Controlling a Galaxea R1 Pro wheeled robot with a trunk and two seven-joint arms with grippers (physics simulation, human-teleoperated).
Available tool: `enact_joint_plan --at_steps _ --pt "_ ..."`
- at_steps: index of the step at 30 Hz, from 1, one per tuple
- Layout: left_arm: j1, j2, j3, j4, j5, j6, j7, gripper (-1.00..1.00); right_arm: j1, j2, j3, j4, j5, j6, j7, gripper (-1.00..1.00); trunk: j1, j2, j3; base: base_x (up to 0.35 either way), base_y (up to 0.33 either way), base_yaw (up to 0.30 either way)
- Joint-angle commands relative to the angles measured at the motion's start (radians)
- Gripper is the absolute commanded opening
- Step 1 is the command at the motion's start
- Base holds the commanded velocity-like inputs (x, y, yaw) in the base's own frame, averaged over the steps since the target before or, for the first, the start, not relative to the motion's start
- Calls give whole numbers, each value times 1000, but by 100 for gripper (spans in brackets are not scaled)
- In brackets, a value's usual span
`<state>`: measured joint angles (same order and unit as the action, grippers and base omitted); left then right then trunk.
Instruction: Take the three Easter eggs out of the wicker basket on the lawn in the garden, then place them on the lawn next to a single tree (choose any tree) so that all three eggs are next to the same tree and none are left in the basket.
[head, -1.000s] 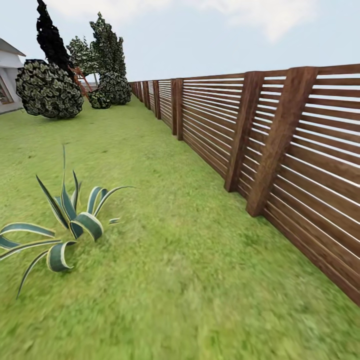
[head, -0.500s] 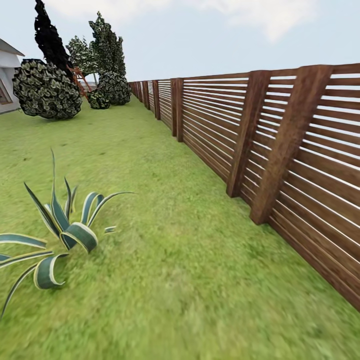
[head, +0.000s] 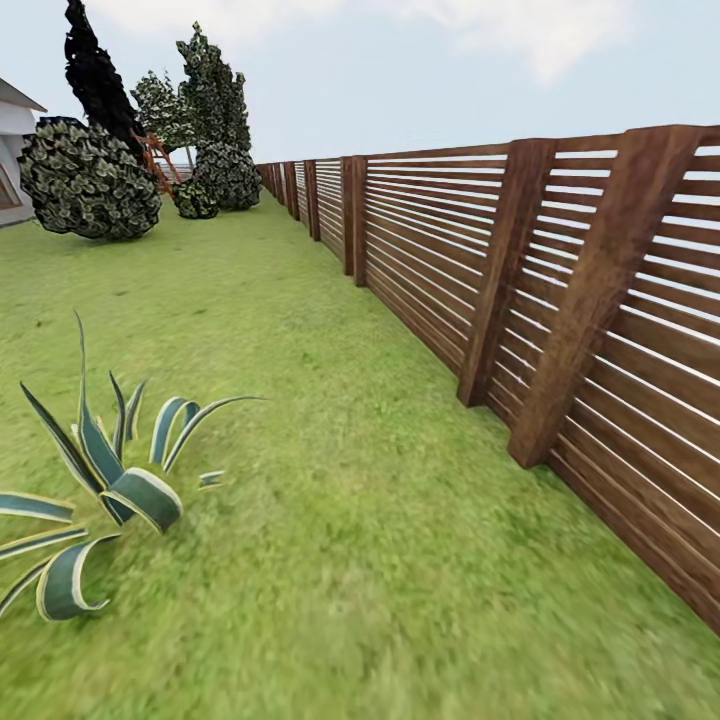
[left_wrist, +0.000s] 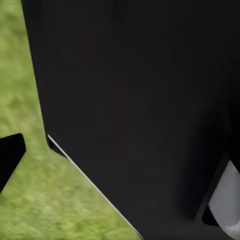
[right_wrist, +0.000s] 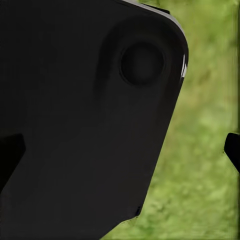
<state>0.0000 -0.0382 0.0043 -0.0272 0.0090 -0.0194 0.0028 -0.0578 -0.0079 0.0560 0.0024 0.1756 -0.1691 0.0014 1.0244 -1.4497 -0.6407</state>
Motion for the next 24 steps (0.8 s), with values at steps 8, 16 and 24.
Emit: enact_joint_plan --at_steps 8,16,24 --pt "0 0 0 0 1 -2 0 100 0 2 5 4 4 -1 0 100 1 0 -1 341 0 0" --pt "0 0 0 0 1 -2 0 100 0 1 4 2 -6 -44 -7 100 1 0 -1 341 0 0" --pt "0 0 0 0 1 -2 0 100 0 1 2 1 -10 -51 -8 100 1 0 -1 341 0 0"
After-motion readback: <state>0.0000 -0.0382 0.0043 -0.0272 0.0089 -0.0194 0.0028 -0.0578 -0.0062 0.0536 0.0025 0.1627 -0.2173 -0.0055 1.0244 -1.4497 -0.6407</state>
